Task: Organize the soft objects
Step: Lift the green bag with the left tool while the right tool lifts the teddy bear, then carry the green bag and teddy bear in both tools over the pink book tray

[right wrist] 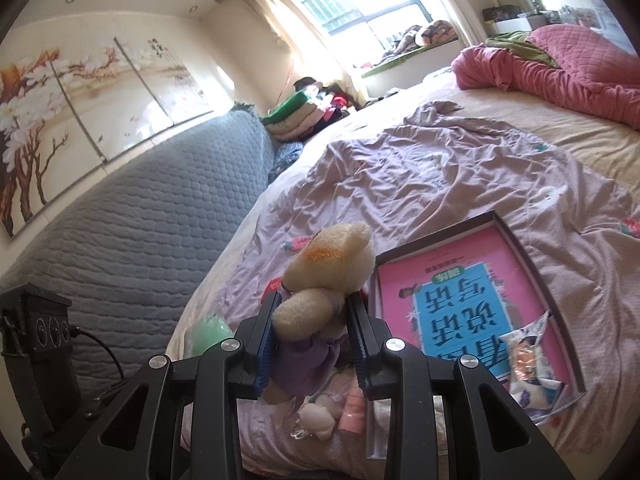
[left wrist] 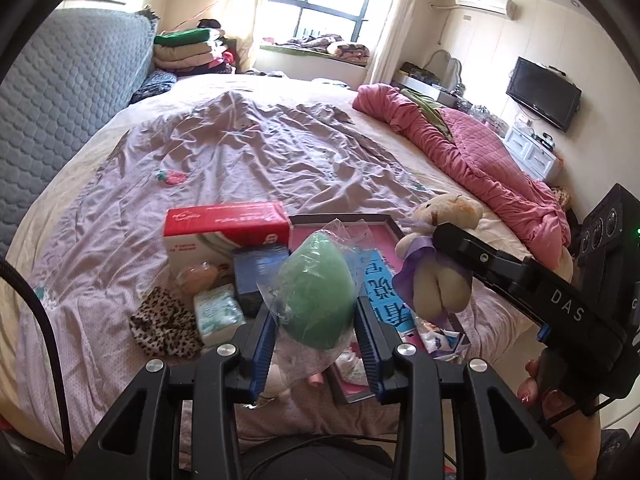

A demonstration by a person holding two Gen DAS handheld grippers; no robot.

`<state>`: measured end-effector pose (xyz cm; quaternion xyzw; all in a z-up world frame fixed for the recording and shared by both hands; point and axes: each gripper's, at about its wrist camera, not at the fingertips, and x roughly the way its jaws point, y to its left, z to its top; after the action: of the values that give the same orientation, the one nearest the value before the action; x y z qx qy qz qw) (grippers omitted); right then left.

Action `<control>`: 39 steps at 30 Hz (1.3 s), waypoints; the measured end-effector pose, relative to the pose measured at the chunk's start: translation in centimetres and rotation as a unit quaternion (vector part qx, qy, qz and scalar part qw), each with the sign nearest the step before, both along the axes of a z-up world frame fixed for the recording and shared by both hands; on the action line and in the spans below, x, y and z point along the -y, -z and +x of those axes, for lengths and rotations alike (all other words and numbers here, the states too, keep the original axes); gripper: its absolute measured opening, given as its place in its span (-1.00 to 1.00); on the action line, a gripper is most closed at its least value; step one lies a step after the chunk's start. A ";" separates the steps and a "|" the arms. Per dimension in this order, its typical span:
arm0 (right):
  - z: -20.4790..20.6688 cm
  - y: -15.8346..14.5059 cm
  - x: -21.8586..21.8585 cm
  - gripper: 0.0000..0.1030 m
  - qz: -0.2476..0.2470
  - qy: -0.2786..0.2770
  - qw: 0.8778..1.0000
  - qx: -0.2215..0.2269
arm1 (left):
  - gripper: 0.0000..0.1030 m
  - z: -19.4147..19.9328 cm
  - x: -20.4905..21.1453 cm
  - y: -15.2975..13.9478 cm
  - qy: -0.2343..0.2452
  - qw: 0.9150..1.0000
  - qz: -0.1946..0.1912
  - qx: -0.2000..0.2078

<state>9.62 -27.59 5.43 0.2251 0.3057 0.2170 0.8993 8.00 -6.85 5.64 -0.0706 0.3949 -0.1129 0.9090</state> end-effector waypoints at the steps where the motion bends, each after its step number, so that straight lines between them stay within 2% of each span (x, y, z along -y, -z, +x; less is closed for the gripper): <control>1: -0.1 -0.1 0.5 -0.34 0.001 0.005 1.000 0.002 | -0.25 0.1 0.3 -0.1 0.003 1.000 0.002 0.001; 24: -0.9 0.5 9.2 -0.34 0.022 0.075 0.997 0.003 | -0.25 2.4 6.9 -0.1 0.052 0.998 0.033 0.001; 39: -0.4 2.5 9.8 -0.34 0.025 0.065 0.997 -0.019 | -0.25 3.6 9.1 3.8 0.066 0.996 0.048 -0.040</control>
<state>9.18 -37.35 2.89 0.2709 0.3019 0.1615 0.8997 11.62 -15.91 1.86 -0.0054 0.4398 -0.1511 0.8853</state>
